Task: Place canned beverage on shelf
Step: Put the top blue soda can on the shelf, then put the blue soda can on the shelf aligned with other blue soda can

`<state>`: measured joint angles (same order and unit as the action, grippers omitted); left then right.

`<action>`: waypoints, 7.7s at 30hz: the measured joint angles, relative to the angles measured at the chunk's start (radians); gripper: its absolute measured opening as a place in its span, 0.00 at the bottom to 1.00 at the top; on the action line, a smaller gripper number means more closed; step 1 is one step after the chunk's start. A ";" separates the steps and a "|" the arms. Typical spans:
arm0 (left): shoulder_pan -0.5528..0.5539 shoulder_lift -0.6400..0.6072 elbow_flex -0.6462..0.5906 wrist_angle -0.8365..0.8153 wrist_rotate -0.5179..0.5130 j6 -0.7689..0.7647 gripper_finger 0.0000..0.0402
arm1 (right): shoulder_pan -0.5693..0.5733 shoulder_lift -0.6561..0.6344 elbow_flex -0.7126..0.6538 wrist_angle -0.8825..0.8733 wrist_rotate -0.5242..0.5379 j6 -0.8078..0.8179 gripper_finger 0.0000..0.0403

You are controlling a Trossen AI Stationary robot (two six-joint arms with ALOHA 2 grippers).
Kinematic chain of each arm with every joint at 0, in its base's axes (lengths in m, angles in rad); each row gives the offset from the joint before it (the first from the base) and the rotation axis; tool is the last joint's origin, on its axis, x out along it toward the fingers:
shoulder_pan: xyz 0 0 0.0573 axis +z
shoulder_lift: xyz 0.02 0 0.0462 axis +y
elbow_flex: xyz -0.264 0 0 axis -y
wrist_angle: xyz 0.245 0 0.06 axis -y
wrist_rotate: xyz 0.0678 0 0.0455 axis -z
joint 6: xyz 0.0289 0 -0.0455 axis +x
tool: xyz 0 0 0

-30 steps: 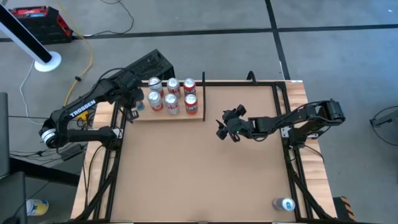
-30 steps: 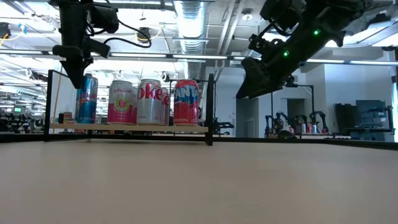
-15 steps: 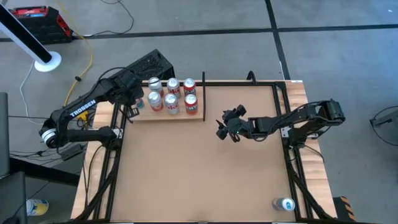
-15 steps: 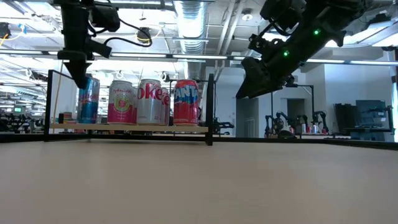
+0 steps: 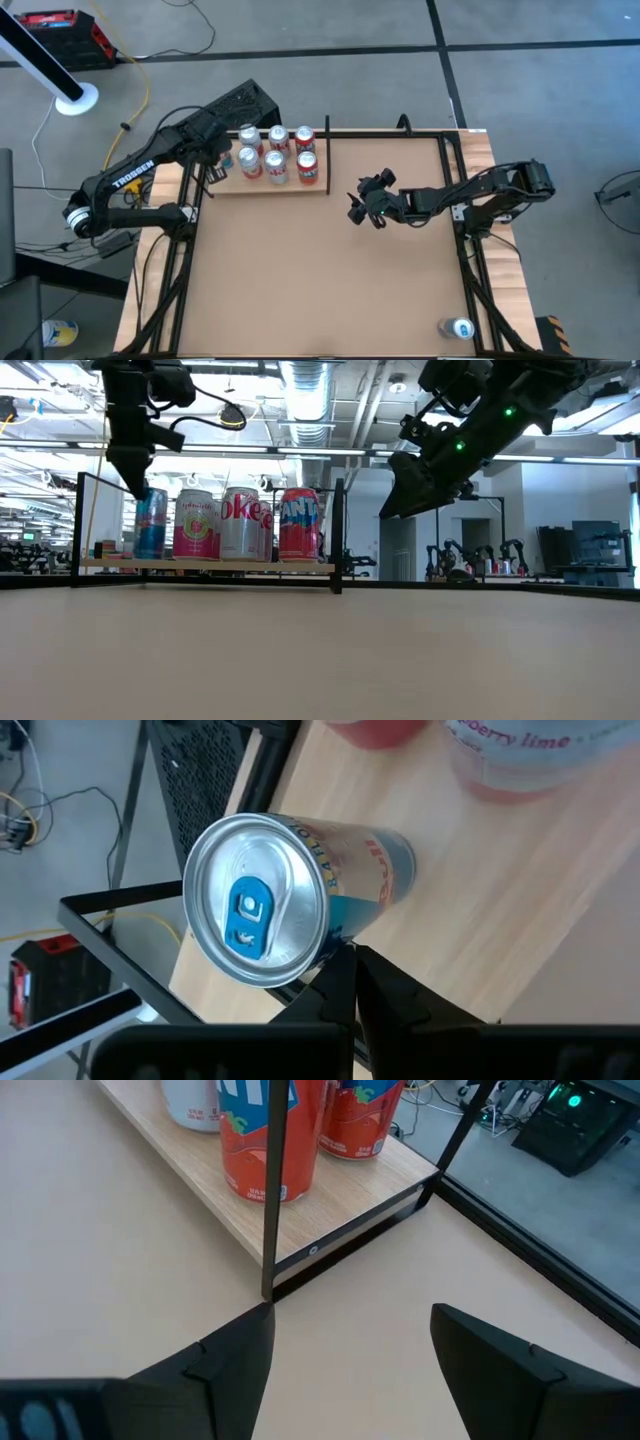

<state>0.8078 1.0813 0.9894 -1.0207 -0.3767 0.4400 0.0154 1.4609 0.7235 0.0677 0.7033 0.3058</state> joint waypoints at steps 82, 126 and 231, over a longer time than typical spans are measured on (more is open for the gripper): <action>-0.289 -0.270 -0.035 -0.107 0.429 -0.355 0.00 | 0.042 0.000 0.000 0.168 -0.076 -0.030 0.72; -0.534 -0.674 -0.290 0.407 0.369 -0.130 0.00 | 0.979 0.203 0.923 -1.490 -0.977 2.009 0.72; -0.534 -0.639 -0.322 0.384 0.365 -0.094 0.00 | 0.071 0.848 1.608 -1.470 -0.758 -0.083 0.64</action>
<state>0.2741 0.4423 0.6674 -0.6369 -0.0120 0.3462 0.0868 2.3090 2.3310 -1.4026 -0.0547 0.2226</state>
